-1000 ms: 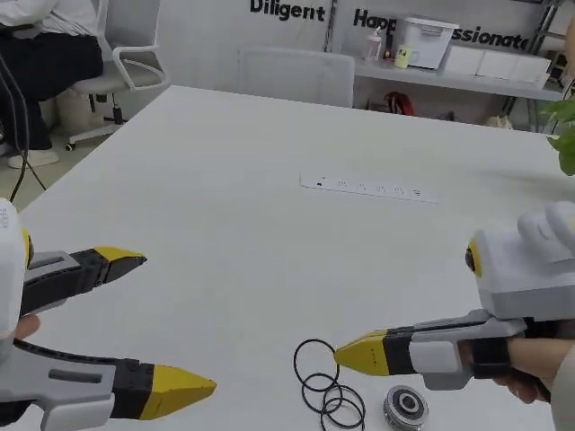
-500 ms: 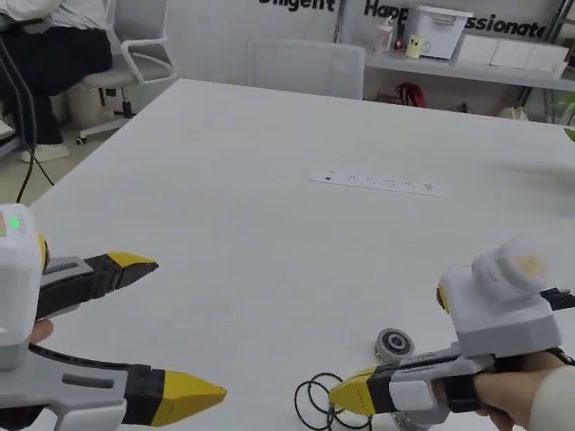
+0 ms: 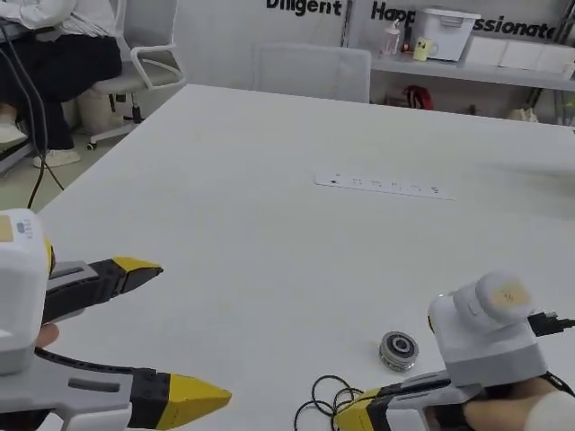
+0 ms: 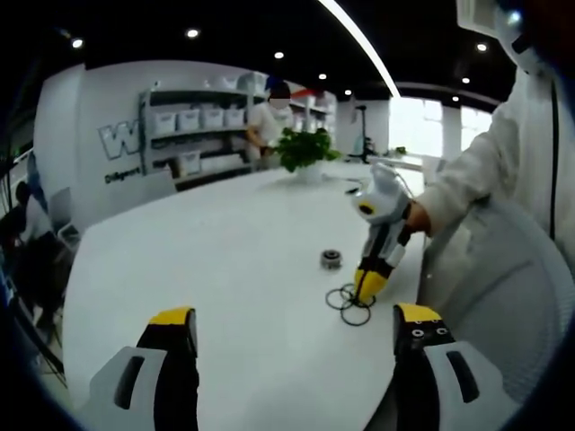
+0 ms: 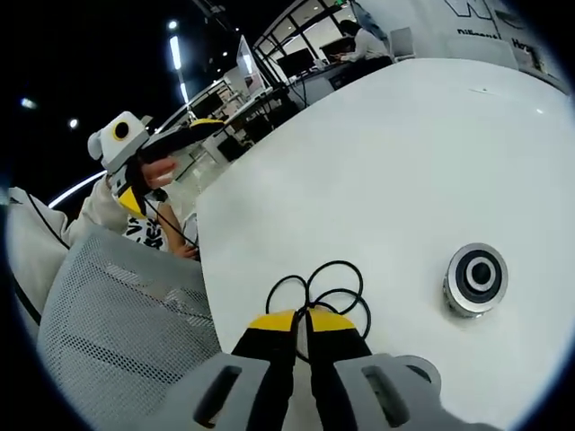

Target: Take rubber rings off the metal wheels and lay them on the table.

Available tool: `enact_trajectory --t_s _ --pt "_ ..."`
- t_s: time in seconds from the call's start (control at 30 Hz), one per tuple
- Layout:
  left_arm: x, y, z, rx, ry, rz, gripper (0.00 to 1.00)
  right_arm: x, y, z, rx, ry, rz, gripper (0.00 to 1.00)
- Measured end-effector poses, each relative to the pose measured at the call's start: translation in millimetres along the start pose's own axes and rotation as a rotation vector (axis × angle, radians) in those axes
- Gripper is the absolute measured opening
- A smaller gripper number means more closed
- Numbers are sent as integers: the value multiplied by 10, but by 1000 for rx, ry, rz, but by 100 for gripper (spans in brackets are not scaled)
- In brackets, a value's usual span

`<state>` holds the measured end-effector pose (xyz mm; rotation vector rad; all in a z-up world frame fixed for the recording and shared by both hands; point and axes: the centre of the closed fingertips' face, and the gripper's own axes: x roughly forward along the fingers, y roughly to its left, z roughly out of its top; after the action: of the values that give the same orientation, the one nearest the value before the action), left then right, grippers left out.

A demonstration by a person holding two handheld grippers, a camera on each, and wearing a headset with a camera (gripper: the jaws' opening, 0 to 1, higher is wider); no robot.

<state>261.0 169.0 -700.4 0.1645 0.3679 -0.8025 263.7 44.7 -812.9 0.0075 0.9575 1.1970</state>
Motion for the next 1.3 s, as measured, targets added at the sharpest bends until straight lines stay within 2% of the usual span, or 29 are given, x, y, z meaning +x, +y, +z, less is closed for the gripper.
enact_trajectory --t_s 0.3,0.77,0.97,1.3 --pt "-20 -24 -5 -4 3 8 91 0 0 8 -19 -8 1 1" --pt "-68 -41 29 -2 -6 17 91 -47 29 55 -33 -18 -4 7" --pt "-85 -25 25 -6 -8 22 91 -114 6 139 -36 -46 -15 8" --pt "-91 -28 44 1 -12 20 91 -304 -36 332 -35 -121 -38 11"
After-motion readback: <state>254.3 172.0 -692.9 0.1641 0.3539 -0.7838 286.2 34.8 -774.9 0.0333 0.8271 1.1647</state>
